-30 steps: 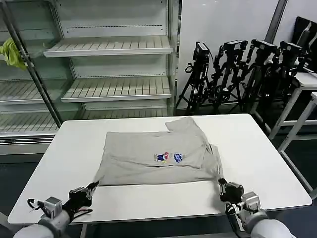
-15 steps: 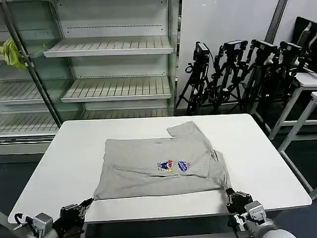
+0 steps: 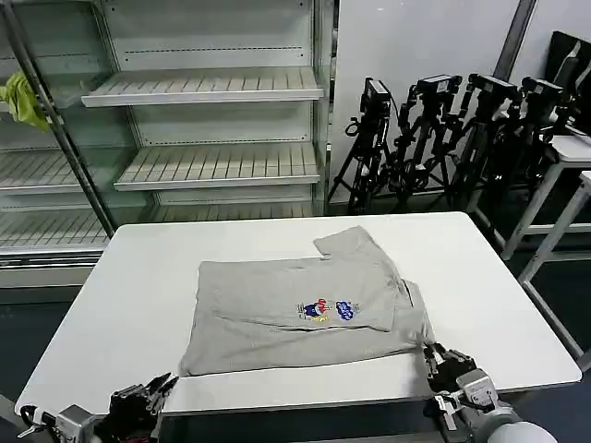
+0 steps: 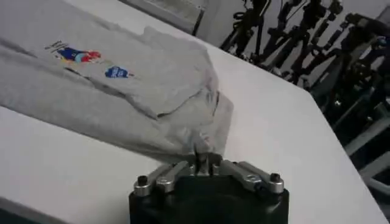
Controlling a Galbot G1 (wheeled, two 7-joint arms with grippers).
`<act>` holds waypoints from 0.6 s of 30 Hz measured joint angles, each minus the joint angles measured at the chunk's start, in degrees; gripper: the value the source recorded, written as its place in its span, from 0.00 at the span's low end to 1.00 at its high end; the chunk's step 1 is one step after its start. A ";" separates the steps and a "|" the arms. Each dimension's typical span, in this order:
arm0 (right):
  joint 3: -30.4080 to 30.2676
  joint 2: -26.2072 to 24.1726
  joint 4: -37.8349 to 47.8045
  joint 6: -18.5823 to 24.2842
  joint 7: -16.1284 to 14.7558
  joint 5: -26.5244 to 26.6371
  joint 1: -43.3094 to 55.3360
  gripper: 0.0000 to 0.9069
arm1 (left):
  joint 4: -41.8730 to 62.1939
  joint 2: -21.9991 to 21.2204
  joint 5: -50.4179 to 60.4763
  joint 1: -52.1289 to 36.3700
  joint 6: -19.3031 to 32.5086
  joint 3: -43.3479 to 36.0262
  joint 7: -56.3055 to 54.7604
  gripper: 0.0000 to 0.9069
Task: Fold and organize the clothes.
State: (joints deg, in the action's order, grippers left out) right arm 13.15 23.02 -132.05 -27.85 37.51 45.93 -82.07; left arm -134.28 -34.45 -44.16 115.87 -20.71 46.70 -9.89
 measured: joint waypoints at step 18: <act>0.27 4.59 3.82 1.46 -2.57 -1.73 11.85 1.00 | 1.32 -0.85 -0.69 -9.31 0.64 -0.85 1.30 1.00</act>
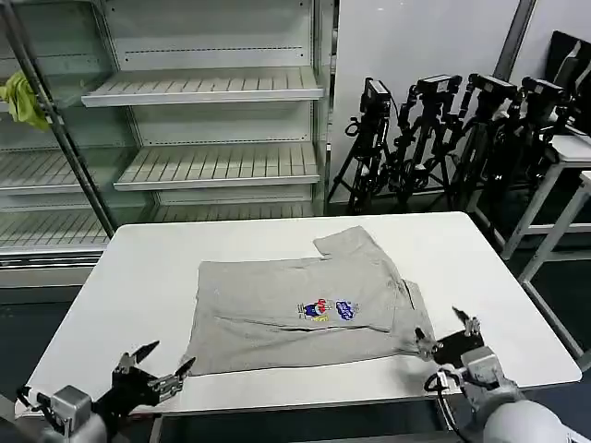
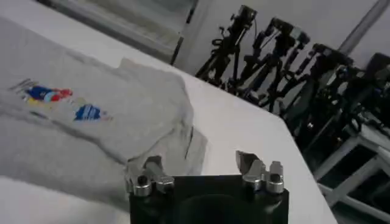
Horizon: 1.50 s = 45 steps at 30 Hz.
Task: Fold and organize the clothes.
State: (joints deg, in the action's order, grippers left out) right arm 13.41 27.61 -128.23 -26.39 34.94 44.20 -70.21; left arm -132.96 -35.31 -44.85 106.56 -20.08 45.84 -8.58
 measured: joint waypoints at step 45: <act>-19.44 45.65 72.84 5.47 -27.48 -8.27 52.20 1.00 | 48.60 -13.18 3.95 -66.67 3.03 -43.83 11.47 0.86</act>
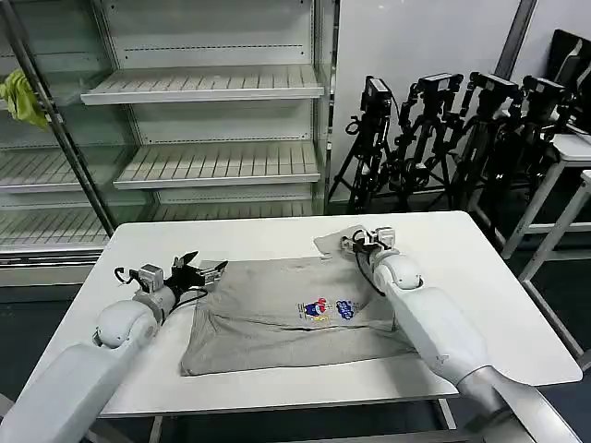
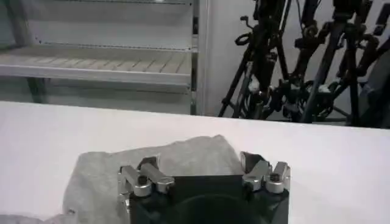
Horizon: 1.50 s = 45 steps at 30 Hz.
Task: Fold and organize the clothes.
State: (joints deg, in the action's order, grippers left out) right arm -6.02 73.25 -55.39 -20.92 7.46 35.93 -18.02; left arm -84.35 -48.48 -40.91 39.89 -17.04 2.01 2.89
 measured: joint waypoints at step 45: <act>0.10 0.45 1.38 0.89 -1.38 -2.69 -0.28 0.64 | 6.22 -0.58 2.15 -2.04 0.51 -2.38 0.77 0.10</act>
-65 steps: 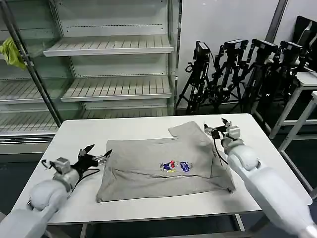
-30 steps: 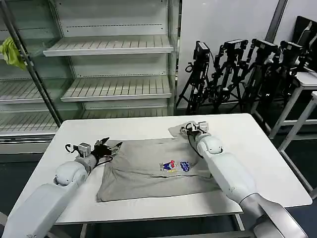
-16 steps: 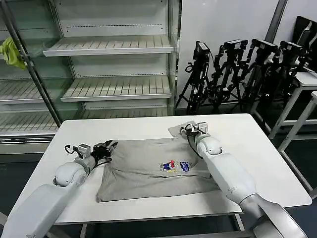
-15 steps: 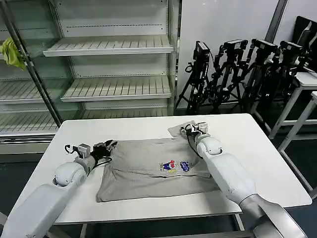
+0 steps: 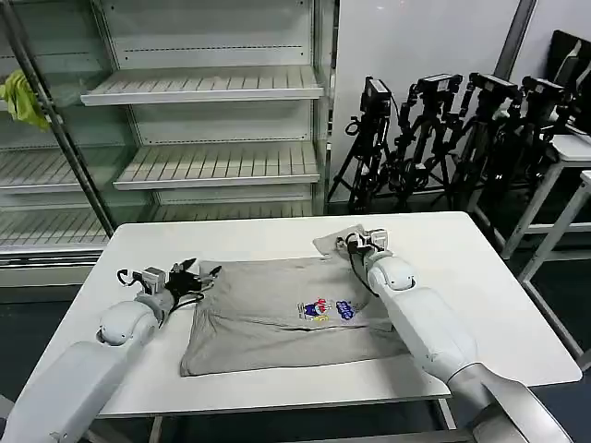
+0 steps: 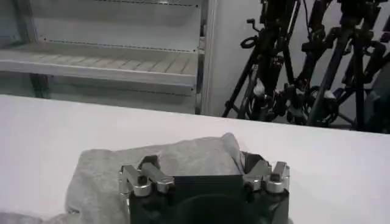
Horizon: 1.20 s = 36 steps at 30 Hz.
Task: Fold and organize the clothes.
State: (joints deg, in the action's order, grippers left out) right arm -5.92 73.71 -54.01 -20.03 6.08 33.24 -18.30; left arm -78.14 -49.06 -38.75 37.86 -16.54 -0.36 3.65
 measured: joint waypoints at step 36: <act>1.32 -2.20 -4.56 1.15 0.87 -0.44 -2.47 0.00 | -4.16 2.26 0.28 4.17 0.75 3.27 0.27 0.04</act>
State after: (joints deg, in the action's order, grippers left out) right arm -4.60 71.51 -58.57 -18.89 6.94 32.80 -20.77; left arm -82.30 -46.80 -38.47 42.03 -15.79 2.90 3.93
